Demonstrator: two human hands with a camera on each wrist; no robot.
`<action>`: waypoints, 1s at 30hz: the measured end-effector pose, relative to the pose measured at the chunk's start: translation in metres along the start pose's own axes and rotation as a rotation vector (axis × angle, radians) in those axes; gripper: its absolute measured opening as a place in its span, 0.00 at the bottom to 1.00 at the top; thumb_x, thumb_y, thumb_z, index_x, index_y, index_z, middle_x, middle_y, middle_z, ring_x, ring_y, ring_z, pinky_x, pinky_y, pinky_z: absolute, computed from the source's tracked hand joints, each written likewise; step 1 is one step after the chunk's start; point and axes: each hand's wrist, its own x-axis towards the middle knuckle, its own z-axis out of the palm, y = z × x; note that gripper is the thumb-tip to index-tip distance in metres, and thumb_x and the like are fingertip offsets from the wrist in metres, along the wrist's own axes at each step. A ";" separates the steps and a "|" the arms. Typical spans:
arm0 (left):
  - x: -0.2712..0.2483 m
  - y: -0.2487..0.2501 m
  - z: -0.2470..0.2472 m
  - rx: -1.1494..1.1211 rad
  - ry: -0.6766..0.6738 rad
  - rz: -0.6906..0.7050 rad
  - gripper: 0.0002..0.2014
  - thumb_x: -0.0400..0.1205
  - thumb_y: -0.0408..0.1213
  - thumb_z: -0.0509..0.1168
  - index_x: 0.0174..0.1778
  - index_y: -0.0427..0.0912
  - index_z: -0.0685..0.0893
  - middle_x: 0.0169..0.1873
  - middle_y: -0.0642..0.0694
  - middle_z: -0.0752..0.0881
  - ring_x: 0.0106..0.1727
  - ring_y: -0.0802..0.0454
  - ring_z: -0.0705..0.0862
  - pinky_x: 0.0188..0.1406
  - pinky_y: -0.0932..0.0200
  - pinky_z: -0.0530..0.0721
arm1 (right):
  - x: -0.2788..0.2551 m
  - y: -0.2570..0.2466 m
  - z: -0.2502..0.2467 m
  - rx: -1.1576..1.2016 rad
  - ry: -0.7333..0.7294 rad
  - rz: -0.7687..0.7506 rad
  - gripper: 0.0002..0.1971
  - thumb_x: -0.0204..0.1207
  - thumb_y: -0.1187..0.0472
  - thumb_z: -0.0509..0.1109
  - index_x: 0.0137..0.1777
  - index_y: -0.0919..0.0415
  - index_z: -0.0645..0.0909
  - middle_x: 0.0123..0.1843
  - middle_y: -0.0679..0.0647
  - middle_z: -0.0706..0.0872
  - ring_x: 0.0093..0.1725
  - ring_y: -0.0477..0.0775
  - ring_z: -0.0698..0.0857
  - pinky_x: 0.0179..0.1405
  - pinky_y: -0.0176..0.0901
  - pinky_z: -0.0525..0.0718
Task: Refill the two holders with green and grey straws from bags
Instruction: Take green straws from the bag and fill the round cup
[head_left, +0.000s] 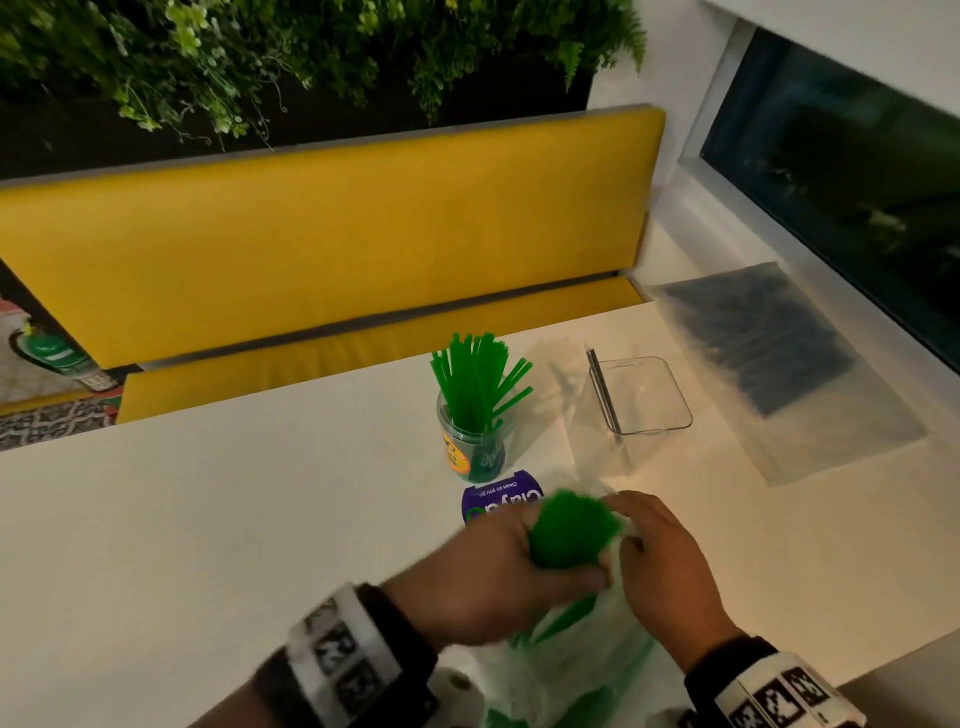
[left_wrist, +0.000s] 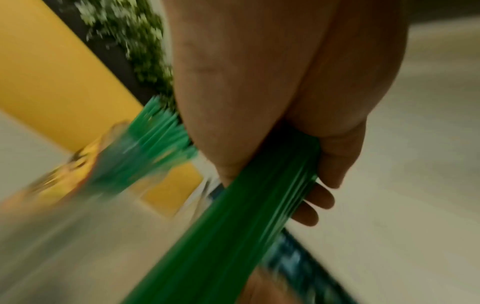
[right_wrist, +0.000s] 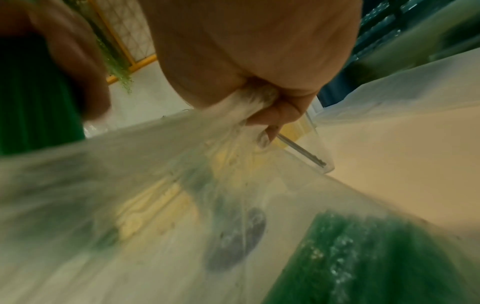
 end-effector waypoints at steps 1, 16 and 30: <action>-0.006 0.020 -0.015 -0.055 0.104 0.122 0.03 0.80 0.37 0.72 0.45 0.50 0.89 0.41 0.47 0.91 0.45 0.49 0.89 0.55 0.49 0.88 | -0.001 0.001 0.003 0.019 -0.022 0.013 0.27 0.73 0.79 0.60 0.59 0.48 0.83 0.63 0.42 0.80 0.62 0.43 0.80 0.63 0.30 0.73; 0.084 -0.001 -0.102 -0.300 0.963 0.128 0.02 0.82 0.32 0.71 0.47 0.39 0.85 0.37 0.42 0.87 0.37 0.53 0.85 0.44 0.48 0.89 | -0.004 0.005 0.013 0.049 -0.052 0.074 0.27 0.73 0.80 0.60 0.58 0.48 0.85 0.63 0.42 0.81 0.61 0.40 0.79 0.59 0.12 0.63; 0.079 -0.062 -0.074 0.988 0.706 0.093 0.57 0.61 0.78 0.66 0.84 0.58 0.54 0.86 0.42 0.54 0.86 0.36 0.54 0.80 0.25 0.58 | -0.001 0.003 0.013 0.019 -0.059 0.074 0.28 0.73 0.78 0.60 0.59 0.46 0.85 0.62 0.39 0.80 0.60 0.39 0.79 0.56 0.13 0.64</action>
